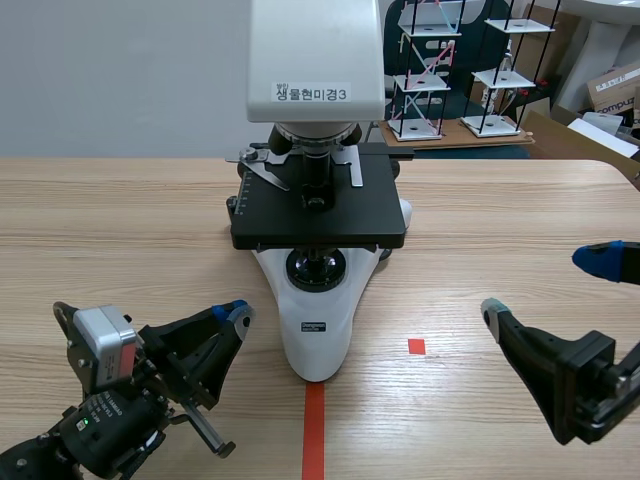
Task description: Return to the home posture
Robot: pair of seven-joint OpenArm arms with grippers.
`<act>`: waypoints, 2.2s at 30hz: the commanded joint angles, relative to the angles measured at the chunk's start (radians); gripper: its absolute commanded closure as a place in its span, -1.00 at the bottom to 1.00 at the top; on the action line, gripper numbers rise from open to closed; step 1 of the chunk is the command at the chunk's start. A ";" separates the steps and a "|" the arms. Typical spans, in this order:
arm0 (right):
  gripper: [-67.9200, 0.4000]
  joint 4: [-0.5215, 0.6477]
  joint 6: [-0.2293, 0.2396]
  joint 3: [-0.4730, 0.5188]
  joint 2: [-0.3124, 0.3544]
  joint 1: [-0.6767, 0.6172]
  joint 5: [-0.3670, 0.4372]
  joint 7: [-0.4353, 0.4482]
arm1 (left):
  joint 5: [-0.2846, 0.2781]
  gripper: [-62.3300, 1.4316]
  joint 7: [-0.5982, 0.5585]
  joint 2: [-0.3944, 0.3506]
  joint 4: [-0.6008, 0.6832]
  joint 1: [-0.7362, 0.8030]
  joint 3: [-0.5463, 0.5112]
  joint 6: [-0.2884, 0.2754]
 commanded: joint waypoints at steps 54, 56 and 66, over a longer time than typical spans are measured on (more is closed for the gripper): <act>-0.78 0.013 0.000 0.008 0.008 0.000 0.011 0.018 | -0.006 0.90 -0.014 -0.137 0.185 0.140 -0.089 -0.063; -0.78 0.013 0.000 0.008 0.008 0.000 0.011 0.018 | -0.006 0.90 0.005 -0.175 0.253 0.195 -0.119 -0.063; -0.78 0.013 0.000 0.008 0.008 0.000 0.011 0.018 | -0.006 0.90 0.239 -0.287 0.607 0.452 -0.363 -0.121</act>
